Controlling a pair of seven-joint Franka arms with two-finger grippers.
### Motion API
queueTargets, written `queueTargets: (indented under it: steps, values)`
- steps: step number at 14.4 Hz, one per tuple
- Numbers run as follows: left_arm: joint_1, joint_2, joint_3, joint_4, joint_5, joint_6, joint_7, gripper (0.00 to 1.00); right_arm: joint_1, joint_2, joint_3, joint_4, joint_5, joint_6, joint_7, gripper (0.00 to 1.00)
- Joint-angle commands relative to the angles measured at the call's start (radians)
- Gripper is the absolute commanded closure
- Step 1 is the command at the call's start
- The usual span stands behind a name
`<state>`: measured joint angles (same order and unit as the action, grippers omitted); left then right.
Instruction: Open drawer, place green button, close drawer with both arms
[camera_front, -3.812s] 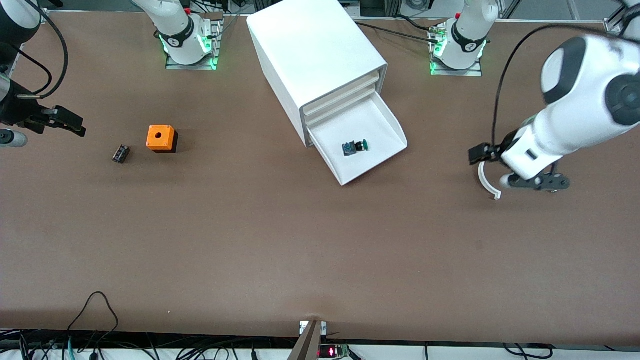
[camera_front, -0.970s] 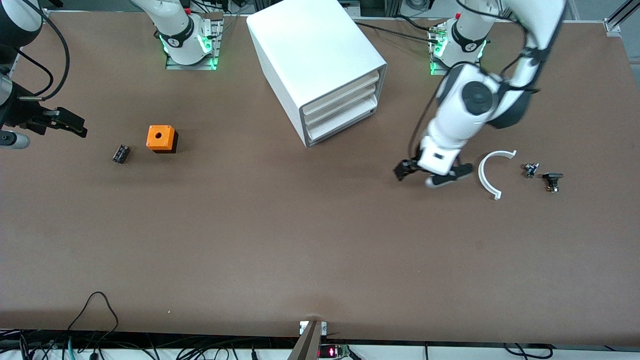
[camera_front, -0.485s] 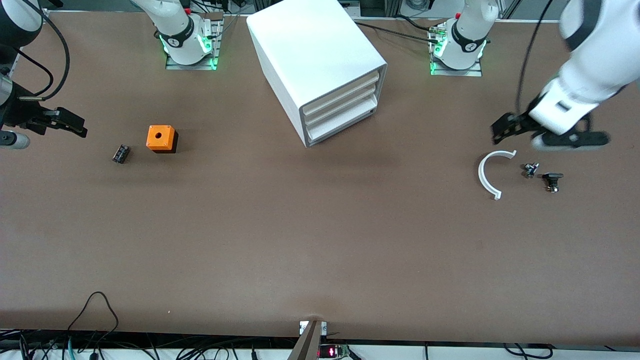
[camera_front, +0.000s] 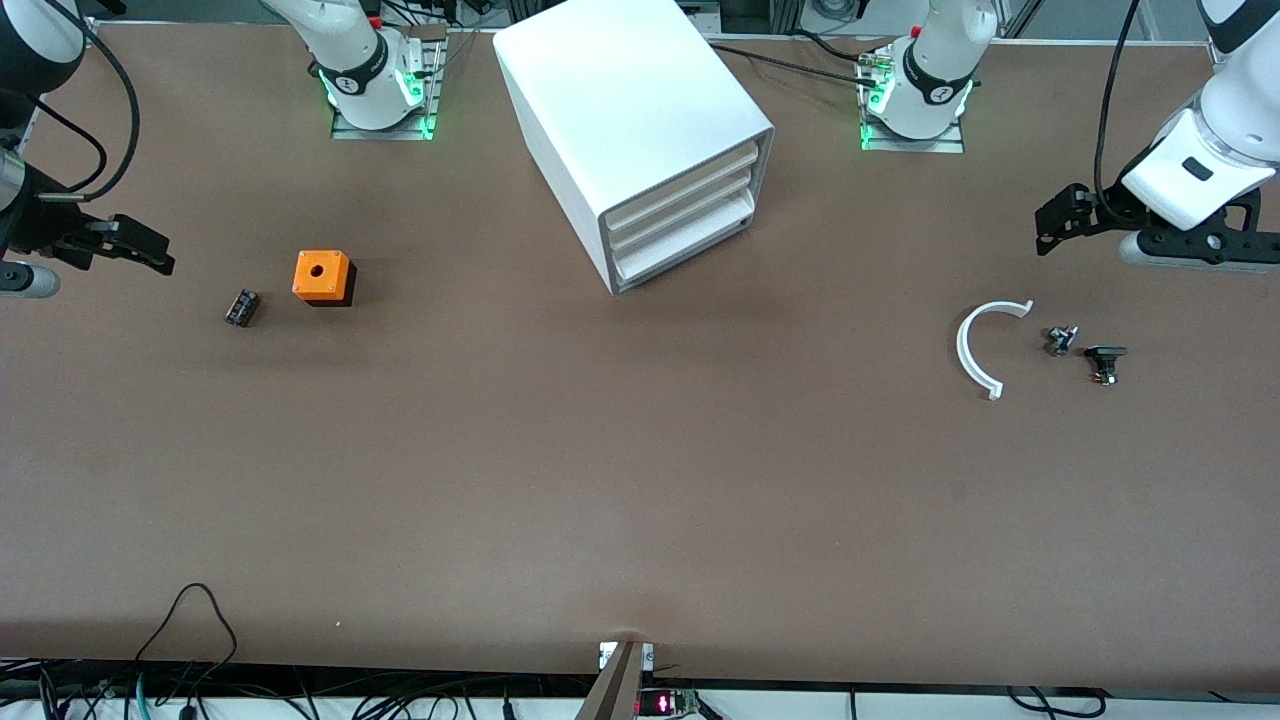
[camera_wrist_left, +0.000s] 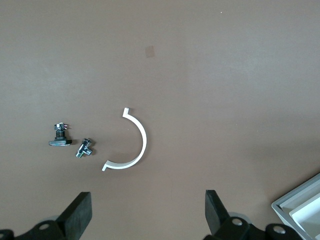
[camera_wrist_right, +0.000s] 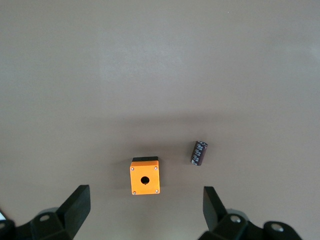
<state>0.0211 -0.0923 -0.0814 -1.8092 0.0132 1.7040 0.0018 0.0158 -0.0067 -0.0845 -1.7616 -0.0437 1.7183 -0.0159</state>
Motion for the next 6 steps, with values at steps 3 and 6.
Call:
queueTargets:
  steps: [3, 6]
  values:
    - [0.010, 0.022, -0.008, 0.039, 0.016, -0.027, 0.015, 0.00, 0.000, 0.004, -0.001, 0.016, 0.018, -0.006, 0.005, 0.00]
    - [0.010, 0.022, -0.009, 0.041, 0.014, -0.027, 0.014, 0.00, 0.000, 0.004, -0.001, 0.021, 0.018, -0.006, 0.007, 0.00]
